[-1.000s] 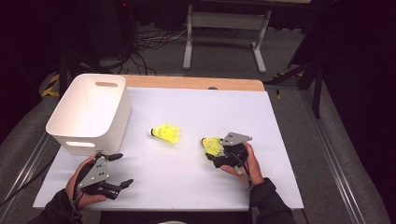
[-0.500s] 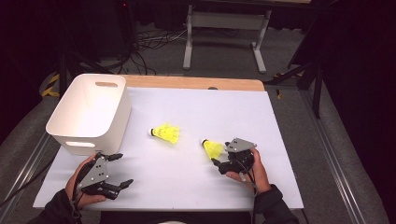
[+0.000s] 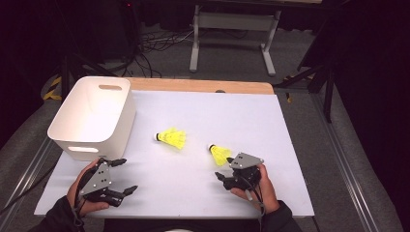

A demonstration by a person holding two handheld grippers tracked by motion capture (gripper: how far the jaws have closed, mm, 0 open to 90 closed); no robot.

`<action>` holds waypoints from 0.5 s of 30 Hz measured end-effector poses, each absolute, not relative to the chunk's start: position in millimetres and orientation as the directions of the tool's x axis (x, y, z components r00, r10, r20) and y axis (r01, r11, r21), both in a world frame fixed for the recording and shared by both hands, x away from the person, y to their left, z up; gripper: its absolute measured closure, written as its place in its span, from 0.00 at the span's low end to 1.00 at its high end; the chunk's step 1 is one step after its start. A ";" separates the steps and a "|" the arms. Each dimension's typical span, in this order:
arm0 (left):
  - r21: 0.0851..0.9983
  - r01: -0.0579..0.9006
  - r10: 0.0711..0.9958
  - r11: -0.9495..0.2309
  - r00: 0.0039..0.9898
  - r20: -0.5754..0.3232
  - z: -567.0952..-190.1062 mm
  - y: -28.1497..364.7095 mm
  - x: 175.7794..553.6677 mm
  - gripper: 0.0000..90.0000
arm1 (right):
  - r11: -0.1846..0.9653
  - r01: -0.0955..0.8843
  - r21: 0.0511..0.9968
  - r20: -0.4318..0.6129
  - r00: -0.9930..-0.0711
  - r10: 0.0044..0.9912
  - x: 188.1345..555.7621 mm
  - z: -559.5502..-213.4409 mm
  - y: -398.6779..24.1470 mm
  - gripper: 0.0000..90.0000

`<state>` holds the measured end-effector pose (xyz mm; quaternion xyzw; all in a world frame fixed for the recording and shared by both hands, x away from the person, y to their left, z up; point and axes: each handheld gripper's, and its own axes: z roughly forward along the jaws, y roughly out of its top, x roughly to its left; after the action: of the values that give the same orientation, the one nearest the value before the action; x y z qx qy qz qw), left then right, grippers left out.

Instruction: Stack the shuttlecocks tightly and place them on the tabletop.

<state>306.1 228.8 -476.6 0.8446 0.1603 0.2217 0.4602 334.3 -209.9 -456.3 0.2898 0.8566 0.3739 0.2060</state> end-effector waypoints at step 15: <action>0.850 0.079 0.476 -0.522 0.853 0.213 -478.2 227.8 306.4 0.11 | 0.442 0.439 0.782 -0.061 -0.653 0.755 359.9 -463.4 -187.3 0.74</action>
<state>306.4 227.8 -478.2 0.8452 0.1639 0.2154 0.4608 359.9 -187.3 -463.4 0.3622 0.8238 0.3844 0.2058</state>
